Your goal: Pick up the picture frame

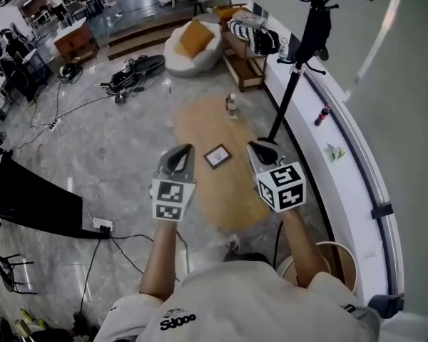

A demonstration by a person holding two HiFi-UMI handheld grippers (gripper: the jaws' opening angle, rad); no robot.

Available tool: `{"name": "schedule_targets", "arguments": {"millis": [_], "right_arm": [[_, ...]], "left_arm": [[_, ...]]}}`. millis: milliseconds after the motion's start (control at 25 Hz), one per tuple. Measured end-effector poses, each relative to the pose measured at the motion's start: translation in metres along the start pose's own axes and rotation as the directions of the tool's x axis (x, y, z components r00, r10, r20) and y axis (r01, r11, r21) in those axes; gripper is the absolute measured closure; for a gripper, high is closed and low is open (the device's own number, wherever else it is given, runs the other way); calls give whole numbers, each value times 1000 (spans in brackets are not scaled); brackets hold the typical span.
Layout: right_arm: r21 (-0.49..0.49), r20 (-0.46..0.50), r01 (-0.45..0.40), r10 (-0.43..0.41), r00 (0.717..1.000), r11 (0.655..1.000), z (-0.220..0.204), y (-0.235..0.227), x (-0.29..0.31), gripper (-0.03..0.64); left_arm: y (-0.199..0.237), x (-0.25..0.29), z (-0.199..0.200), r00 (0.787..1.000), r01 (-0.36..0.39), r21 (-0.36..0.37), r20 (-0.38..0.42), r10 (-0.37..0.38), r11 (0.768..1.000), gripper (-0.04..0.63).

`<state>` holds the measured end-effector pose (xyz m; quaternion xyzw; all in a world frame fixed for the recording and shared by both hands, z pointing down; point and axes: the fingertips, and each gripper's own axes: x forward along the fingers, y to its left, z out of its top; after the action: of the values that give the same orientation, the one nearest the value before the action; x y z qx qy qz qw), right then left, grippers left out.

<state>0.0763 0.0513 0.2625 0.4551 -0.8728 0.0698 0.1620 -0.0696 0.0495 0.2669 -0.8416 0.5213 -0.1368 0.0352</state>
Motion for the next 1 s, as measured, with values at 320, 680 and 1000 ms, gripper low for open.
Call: {"name": "schedule_targets", "arguments": {"millis": [320, 680, 1000], "right_arm": [[20, -32, -21, 22, 999, 1000, -7, -47, 47, 613], [31, -68, -47, 49, 996, 998, -11, -91, 92, 613], [38, -109, -56, 60, 992, 998, -18, -109, 141, 612]], "left_arm": [[11, 65, -6, 999, -1, -15, -32, 0, 1000, 584], [21, 126, -10, 999, -10, -22, -53, 8, 1000, 584], [44, 164, -31, 995, -3, -28, -99, 0, 1000, 584]]}}
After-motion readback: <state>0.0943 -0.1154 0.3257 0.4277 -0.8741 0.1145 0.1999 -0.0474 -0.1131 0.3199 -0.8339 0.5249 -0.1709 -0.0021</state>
